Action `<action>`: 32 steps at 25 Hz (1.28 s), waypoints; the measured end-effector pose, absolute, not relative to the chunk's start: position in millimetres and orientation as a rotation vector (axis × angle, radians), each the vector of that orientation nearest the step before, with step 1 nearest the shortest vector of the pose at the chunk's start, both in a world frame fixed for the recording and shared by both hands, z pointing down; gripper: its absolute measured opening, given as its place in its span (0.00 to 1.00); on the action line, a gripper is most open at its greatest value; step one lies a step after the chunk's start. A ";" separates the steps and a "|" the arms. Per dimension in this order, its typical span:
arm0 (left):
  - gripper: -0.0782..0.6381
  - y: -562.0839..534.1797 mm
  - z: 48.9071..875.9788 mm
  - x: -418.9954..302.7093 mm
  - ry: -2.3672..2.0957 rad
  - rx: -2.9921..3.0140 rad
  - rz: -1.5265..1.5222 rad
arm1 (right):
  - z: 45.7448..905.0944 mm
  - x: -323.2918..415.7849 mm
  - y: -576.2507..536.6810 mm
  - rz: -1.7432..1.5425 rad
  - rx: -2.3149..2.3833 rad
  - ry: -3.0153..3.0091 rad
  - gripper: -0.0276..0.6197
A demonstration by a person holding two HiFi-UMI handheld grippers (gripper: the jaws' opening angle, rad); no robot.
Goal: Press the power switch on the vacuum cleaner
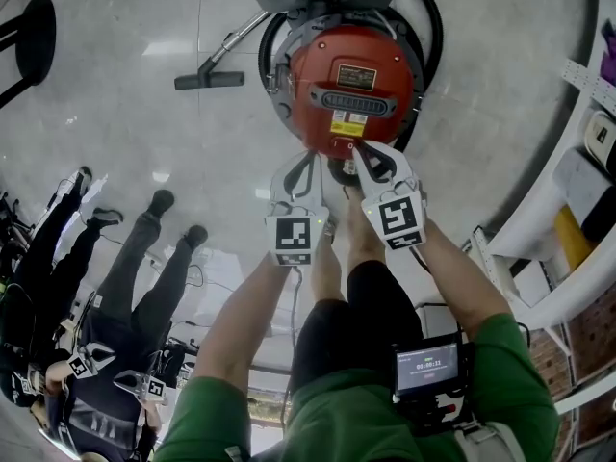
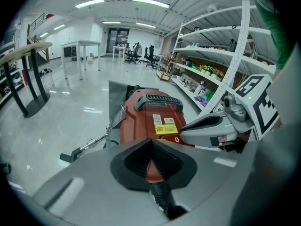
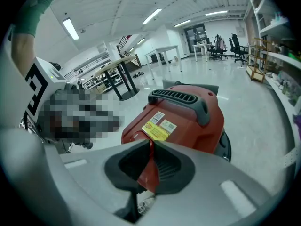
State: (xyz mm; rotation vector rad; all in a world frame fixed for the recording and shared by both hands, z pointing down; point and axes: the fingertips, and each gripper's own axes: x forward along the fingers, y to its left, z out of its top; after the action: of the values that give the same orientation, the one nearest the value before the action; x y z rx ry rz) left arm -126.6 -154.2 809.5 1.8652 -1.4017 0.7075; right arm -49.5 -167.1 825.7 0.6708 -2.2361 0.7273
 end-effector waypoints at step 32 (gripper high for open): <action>0.12 -169.3 760.4 -131.8 -1.415 1.951 0.716 | 783.3 -26.3 -183.8 0.793 0.752 -2.171 0.08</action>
State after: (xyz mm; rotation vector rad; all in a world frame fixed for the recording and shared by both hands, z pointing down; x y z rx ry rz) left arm -131.8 -169.3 760.4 1.9506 -1.4153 0.7162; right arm -26.3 -183.8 783.3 0.7518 -2.1710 0.7927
